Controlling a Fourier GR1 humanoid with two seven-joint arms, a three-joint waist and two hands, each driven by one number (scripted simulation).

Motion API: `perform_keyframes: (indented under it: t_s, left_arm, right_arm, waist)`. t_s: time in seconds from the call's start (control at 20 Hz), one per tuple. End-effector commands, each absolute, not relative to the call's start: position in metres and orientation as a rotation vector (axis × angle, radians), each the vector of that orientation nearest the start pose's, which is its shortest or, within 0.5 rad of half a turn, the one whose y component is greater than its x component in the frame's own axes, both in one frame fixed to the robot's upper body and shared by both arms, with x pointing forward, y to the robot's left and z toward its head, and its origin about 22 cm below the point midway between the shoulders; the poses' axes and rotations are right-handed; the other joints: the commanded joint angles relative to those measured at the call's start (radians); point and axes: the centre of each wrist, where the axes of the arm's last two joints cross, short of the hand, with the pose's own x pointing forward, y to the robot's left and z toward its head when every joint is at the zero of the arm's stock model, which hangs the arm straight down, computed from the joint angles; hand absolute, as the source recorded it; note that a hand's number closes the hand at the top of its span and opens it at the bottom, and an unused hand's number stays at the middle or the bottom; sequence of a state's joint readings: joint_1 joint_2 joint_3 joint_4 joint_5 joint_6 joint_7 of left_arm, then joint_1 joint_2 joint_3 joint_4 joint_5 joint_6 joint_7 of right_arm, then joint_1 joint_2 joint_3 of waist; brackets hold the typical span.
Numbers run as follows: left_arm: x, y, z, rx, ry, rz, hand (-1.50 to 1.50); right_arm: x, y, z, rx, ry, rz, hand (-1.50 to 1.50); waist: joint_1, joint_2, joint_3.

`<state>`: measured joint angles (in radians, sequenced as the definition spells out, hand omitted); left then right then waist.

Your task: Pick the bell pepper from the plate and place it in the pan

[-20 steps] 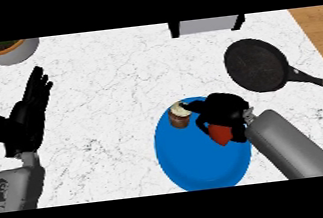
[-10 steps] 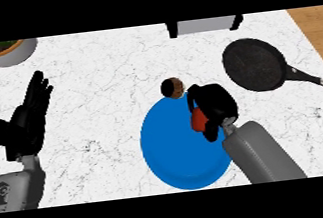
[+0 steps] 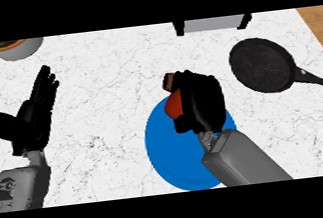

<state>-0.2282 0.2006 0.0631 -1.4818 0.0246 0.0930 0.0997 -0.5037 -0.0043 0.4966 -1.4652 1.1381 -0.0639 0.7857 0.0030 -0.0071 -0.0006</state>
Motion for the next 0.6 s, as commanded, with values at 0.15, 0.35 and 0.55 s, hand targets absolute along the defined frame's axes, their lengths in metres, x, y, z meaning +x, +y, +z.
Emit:
perform_keyframes:
  t_s: [0.15,0.35,0.55]
  left_arm:
    - [0.294,0.275,0.055,0.199,-1.624,-0.059,0.0]
    - [0.288,0.265,0.046,0.184,-1.626,-0.052,0.0]
    - [0.303,0.268,0.064,0.184,-1.632,-0.05,0.0]
  right_arm:
    - [0.303,-0.068,0.127,-1.029,-1.511,0.525,1.5]
    - [0.337,-0.112,0.131,-0.991,-1.533,0.362,1.5]
    - [0.356,-0.194,0.129,-1.069,-1.504,0.357,1.5]
  waist:
    - [0.004,0.007,0.001]
    - [0.008,0.01,0.001]
    - [-0.001,0.01,0.001]
